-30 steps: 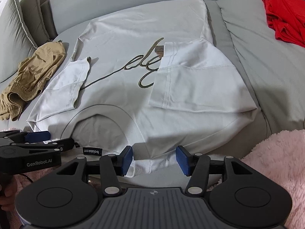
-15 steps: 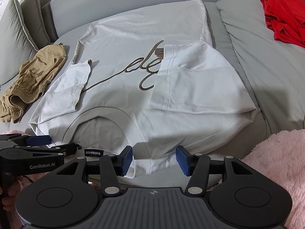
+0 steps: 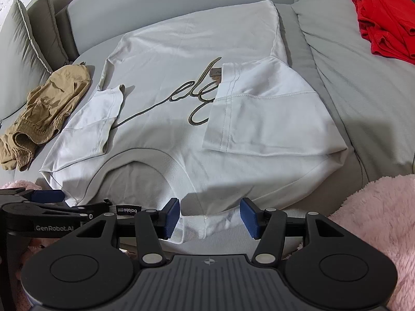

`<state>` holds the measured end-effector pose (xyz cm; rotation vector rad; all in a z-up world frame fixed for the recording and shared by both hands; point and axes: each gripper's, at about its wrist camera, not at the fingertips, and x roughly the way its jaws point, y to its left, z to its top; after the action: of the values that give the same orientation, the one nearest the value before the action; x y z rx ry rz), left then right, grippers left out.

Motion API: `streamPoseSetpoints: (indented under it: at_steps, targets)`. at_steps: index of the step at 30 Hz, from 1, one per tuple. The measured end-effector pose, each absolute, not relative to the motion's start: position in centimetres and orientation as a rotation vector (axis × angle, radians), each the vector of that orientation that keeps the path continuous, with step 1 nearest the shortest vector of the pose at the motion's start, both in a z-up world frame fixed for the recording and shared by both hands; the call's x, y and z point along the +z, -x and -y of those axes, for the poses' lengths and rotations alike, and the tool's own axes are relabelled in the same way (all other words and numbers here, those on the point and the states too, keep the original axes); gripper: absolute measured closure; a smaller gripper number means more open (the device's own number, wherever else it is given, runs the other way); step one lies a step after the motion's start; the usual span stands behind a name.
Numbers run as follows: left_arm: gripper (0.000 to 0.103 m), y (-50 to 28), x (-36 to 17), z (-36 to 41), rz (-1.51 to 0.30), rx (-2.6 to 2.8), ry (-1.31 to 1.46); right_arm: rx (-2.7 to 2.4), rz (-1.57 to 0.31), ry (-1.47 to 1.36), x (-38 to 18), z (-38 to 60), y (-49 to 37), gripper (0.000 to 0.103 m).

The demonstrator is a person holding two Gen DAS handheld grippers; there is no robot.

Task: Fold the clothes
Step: 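Move both grippers to the sweatshirt hem and pinch it closed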

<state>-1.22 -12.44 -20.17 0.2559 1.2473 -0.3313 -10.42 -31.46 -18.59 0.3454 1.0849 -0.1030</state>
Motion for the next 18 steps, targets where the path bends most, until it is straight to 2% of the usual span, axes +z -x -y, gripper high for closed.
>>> streamPoseSetpoints:
  at_steps: [7, 11, 18]
  targets:
    - [0.002, 2.0, -20.4, 13.6, -1.235, -0.388, -0.343, -0.1, -1.08, -0.348, -18.5, 31.4, 10.5, 0.049]
    - [0.018, 2.4, -19.1, 14.0, -1.208, -0.427, -0.365, -0.093, -1.062, -0.338, -17.8, 31.2, 10.7, 0.049]
    - [0.019, 0.1, -15.3, 13.4, -1.11, -0.408, -0.282, -0.05, -1.009, -0.279, -15.8, 30.5, 9.2, 0.049]
